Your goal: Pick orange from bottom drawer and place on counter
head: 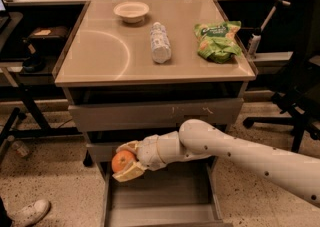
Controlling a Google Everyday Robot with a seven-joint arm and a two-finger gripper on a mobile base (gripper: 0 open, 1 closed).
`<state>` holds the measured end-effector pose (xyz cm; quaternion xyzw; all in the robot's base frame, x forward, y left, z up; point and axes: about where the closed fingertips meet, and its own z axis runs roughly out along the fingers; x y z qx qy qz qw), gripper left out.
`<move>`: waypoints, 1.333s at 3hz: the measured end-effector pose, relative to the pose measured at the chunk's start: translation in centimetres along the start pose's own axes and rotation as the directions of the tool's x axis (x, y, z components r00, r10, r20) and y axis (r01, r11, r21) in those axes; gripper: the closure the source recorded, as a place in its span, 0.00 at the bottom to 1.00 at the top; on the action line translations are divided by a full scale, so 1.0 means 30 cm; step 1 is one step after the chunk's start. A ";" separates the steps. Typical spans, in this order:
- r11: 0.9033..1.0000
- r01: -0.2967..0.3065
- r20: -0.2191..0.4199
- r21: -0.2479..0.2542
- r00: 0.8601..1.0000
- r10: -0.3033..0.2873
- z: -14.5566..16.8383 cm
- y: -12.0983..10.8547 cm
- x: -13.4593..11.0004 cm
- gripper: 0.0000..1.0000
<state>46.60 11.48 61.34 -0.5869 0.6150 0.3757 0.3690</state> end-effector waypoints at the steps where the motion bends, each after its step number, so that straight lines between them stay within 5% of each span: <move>1: 1.000 0.012 0.000 -0.015 1.000 -0.012 0.006 0.007 -0.017 1.00; 4: 0.983 0.182 -0.035 -0.005 0.983 -0.182 -0.162 -0.025 -0.497 1.00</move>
Offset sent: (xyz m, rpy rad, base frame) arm 0.0000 0.0144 0.1153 0.0162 -0.1172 0.0796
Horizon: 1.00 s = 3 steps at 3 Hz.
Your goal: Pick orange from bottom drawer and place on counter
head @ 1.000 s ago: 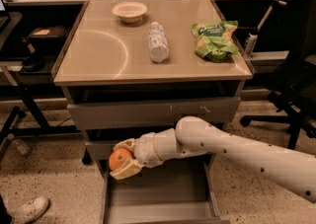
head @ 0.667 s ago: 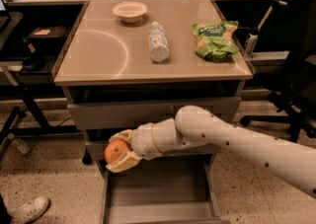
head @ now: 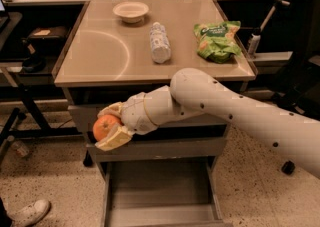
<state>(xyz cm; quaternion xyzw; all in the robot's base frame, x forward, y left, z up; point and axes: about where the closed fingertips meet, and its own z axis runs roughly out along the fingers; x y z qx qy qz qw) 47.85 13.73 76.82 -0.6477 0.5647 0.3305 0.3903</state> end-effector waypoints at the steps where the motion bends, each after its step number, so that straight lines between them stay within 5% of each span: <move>1: 1.000 0.000 0.000 0.000 1.000 0.000 0.000 0.000 0.000 1.00; 3: 0.997 0.066 0.071 0.028 0.995 -0.068 -0.058 -0.203 -0.120 1.00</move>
Offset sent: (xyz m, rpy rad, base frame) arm 0.0573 0.0036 0.0521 0.1326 -0.0883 0.0037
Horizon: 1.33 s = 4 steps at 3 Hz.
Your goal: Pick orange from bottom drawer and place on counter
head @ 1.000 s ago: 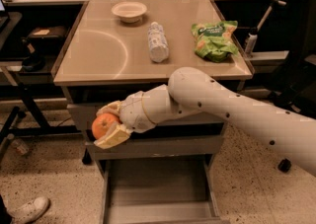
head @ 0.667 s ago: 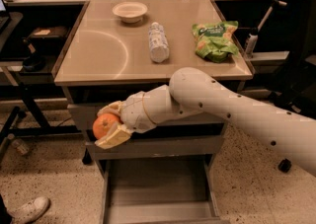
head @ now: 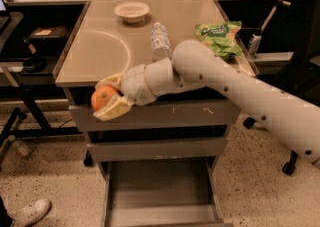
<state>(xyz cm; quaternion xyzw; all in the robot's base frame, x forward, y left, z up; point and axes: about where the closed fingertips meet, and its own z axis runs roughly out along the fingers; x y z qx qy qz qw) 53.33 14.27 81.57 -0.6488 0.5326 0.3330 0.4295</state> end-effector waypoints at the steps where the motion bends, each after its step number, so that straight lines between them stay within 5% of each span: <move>1: 1.000 0.029 -0.003 -0.003 1.000 -0.029 -0.032 -0.127 -0.075 1.00; 4: 0.999 -0.019 -0.072 -0.036 0.997 0.016 -0.065 -0.450 -0.147 1.00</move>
Offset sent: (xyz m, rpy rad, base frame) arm 0.0913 -0.0007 0.0869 -0.0355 -0.0392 0.0240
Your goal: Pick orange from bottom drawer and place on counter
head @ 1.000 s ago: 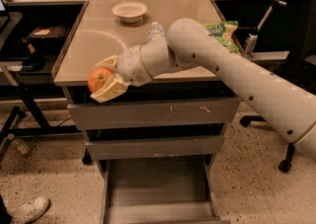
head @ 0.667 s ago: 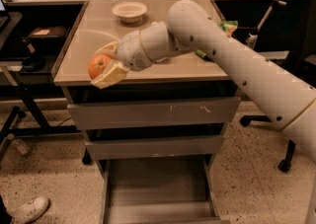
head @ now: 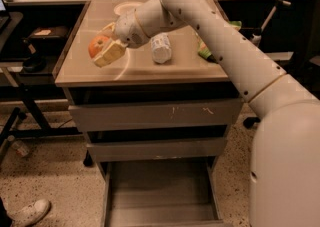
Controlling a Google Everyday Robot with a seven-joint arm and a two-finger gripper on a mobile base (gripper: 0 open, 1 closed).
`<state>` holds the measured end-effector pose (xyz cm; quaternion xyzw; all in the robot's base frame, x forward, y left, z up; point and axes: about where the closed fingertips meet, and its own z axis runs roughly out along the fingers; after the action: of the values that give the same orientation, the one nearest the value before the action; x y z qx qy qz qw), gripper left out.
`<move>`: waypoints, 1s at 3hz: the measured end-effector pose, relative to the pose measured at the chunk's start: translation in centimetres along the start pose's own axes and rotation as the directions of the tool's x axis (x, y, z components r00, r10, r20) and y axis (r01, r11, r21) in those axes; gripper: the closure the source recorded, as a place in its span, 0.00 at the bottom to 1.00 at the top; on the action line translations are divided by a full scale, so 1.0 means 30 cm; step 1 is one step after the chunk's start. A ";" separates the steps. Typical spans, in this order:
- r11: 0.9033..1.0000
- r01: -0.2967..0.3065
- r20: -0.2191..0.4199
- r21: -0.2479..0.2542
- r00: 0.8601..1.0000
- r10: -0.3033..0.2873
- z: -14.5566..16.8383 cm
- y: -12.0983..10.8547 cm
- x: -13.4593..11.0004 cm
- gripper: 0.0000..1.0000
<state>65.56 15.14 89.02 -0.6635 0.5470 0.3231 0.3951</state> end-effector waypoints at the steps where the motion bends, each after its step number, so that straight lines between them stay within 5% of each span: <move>1: 0.999 -0.028 -0.020 -0.022 0.999 0.027 0.029 -0.093 0.009 1.00; 3: 0.993 -0.086 -0.075 -0.087 0.994 0.079 0.149 -0.195 0.082 1.00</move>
Offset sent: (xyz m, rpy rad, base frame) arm 0.0848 0.0294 -0.0204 -0.0928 0.1149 0.0171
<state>71.77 18.42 85.76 -0.6685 0.5726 0.3397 0.3315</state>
